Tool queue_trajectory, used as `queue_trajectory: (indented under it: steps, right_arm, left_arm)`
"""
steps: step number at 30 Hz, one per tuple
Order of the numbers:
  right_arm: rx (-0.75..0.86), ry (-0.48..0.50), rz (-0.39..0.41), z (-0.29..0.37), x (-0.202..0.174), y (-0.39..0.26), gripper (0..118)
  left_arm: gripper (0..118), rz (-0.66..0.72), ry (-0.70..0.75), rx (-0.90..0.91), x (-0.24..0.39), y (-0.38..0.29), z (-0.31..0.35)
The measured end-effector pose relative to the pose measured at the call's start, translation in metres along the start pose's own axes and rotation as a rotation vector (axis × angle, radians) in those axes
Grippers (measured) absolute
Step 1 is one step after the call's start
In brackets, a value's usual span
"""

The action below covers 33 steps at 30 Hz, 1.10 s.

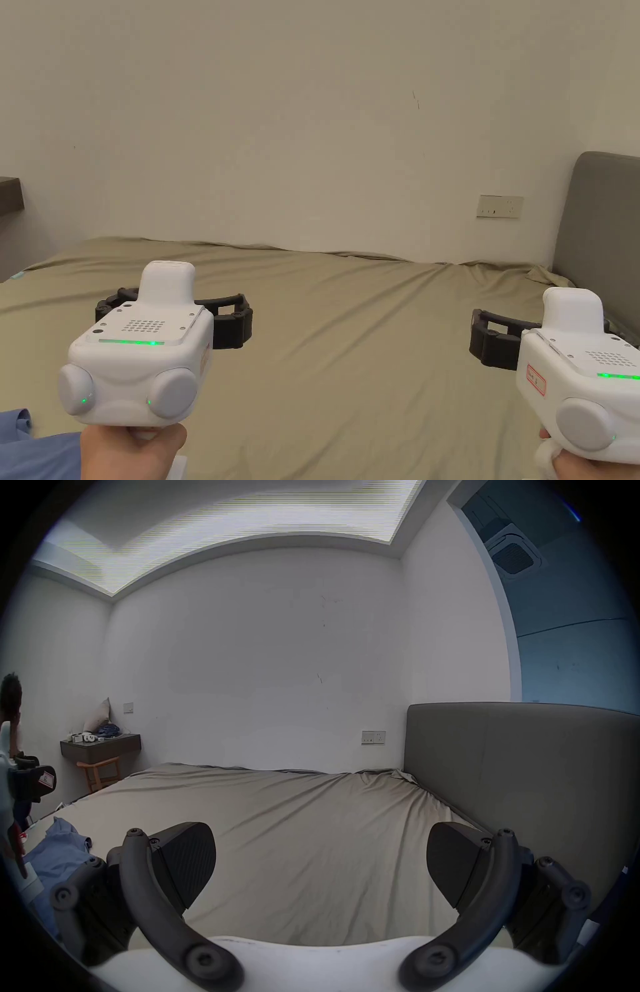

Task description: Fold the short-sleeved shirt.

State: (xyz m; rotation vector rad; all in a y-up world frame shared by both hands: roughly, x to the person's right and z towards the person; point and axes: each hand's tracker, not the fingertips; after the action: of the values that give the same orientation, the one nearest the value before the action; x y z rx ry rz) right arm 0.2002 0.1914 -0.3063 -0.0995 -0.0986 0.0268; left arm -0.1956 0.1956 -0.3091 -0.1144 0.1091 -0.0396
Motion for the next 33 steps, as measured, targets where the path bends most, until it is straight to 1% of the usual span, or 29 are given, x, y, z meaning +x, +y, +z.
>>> queue_trajectory:
  steps: [6, 12, 30, 33]
  right_arm:
    - [0.005, 0.002, 0.013, 0.0, -0.001, -0.0028, 118]
    - [0.007, 0.003, -0.004, -0.001, 0.002, -0.0046, 118]
    - [0.041, 0.006, 0.002, 0.0006, -0.0001, 0.0037, 118]
    - [0.033, -0.004, 0.005, -0.0014, -0.0002, 0.0034, 118]
  left_arm:
    - [118, 0.012, 0.005, 0.026, 0.0013, -0.0016, 0.0011]
    - [118, 0.003, -0.002, 0.041, 0.0017, -0.001, 0.0018]
    - [118, 0.005, -0.019, 0.052, 0.0037, 0.0042, 0.0004]
    - [118, 0.022, -0.062, 0.073, 0.0012, 0.0028, 0.0018]
